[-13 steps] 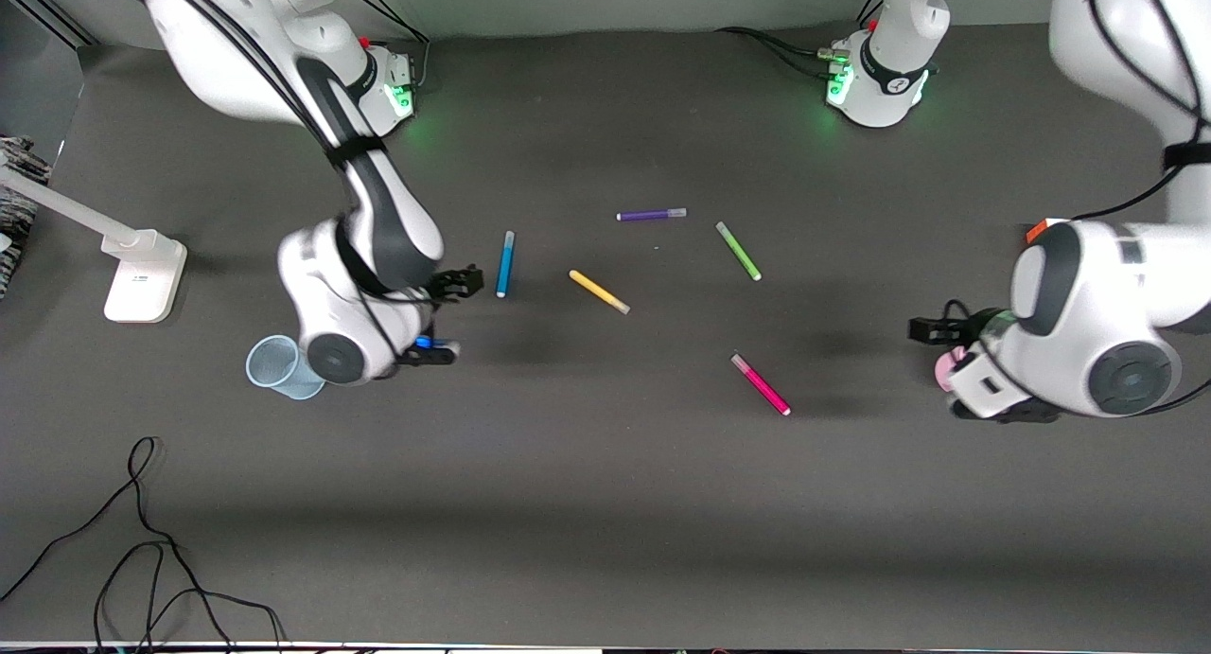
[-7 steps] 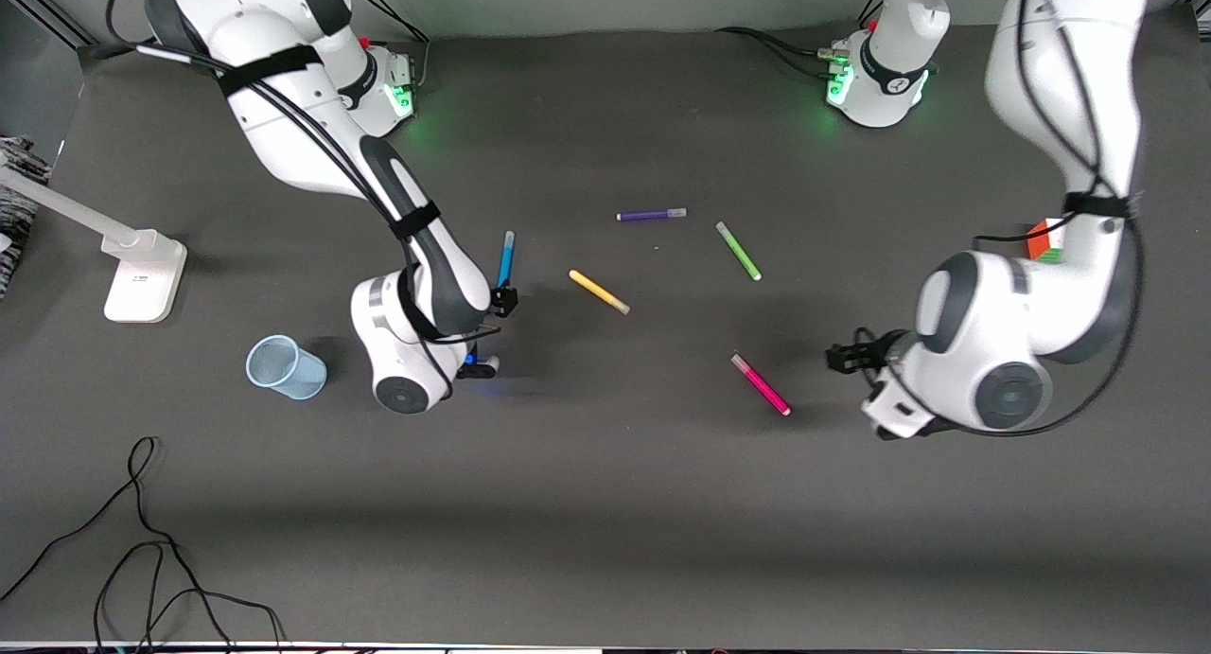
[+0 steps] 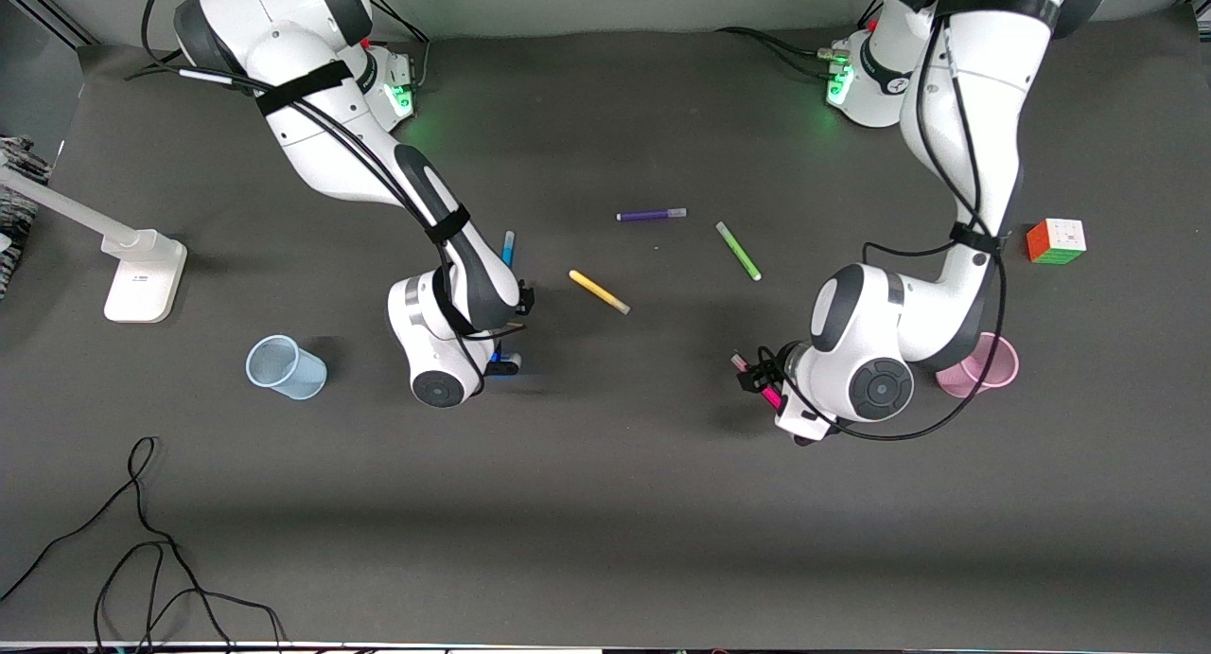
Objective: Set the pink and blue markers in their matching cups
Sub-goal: 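Lower the right gripper onto the blue marker while the left gripper reaches pink, then close the right gripper on the blue marker while the left gripper grasps pink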
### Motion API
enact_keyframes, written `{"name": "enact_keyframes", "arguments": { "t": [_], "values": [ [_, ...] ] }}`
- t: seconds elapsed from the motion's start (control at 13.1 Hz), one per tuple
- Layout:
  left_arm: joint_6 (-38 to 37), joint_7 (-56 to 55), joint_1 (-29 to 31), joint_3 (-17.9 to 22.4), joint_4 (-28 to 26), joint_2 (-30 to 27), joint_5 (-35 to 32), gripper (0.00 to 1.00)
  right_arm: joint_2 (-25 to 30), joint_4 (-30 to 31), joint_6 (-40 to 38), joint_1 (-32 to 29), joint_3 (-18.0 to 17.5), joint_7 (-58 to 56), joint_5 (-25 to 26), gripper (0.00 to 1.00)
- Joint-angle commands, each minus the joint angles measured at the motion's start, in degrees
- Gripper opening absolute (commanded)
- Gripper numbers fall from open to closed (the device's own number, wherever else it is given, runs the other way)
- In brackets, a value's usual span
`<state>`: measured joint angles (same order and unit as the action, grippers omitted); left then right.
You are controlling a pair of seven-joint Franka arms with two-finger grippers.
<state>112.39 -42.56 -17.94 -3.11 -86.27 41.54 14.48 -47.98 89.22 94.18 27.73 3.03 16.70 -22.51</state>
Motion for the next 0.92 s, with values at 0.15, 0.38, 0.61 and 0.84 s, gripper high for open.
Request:
{"name": "enact_keyframes", "arguments": {
  "t": [0.15, 0.38, 0.61, 0.84],
  "values": [
    [6.0, -6.2, -3.8, 0.7, 1.4, 3.3, 1.0, 0.83, -0.6, -1.3, -0.2, 0.3, 0.5, 1.2, -1.3, 0.17],
    [6.1, -5.4, -3.7, 0.7, 0.4, 3.5, 0.8, 0.63, -0.5, -1.3, -0.2, 0.3, 0.6, 1.4, -1.3, 0.00],
    [6.7, -5.0, -3.7, 0.7, -1.0, 3.7, 0.6, 0.59, 1.7, -4.9, -1.0, -0.5, 1.3, 7.4, -1.1, 0.00],
    [8.3, -5.0, -3.6, 0.7, -2.4, 3.7, 0.6, 0.48, 9.2, -4.9, -1.0, 0.1, 5.0, 9.7, 1.7, 0.00]
  ]
}}
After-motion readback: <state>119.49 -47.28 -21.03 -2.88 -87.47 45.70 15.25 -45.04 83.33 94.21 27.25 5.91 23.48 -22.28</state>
